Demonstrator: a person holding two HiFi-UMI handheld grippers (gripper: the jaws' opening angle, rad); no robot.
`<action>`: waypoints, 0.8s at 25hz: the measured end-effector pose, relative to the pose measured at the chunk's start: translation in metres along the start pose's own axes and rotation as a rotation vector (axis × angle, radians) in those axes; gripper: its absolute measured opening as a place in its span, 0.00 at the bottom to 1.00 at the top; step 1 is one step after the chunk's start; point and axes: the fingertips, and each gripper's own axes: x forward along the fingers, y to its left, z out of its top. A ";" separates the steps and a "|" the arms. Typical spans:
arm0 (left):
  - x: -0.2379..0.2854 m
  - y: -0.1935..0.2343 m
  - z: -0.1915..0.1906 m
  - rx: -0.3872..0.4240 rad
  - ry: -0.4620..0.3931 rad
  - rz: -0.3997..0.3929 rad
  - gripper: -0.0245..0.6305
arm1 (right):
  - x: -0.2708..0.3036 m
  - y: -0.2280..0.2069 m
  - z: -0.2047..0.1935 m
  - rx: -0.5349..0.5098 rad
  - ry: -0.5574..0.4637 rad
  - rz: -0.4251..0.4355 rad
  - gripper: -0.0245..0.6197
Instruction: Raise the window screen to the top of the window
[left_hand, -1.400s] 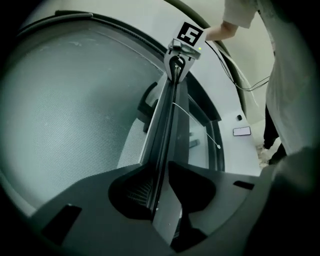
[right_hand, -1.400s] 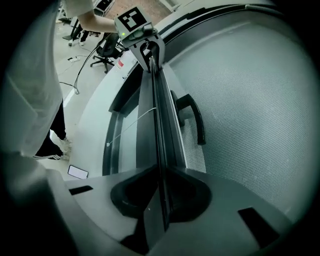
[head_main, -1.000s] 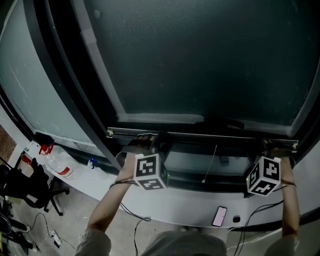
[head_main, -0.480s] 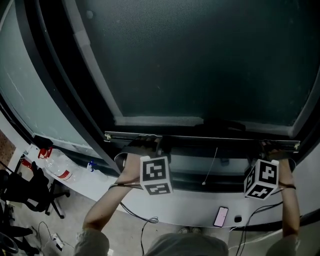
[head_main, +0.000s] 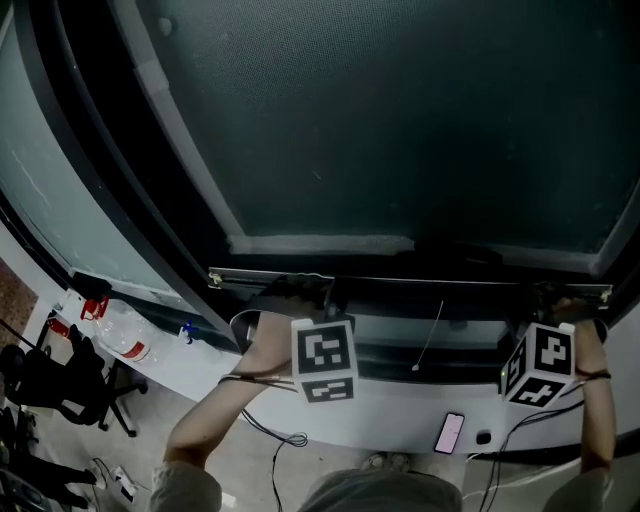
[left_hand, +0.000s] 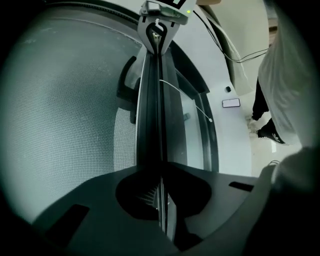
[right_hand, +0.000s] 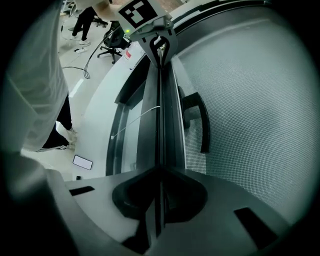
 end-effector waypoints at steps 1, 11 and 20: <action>0.000 0.000 0.000 0.004 -0.004 -0.015 0.07 | 0.000 -0.001 0.000 0.005 0.006 0.020 0.07; -0.003 -0.001 -0.001 -0.024 -0.036 -0.249 0.07 | -0.004 -0.002 0.003 0.052 0.003 0.239 0.07; -0.003 -0.004 -0.001 -0.048 -0.053 -0.398 0.07 | -0.001 0.002 0.003 0.086 -0.012 0.392 0.07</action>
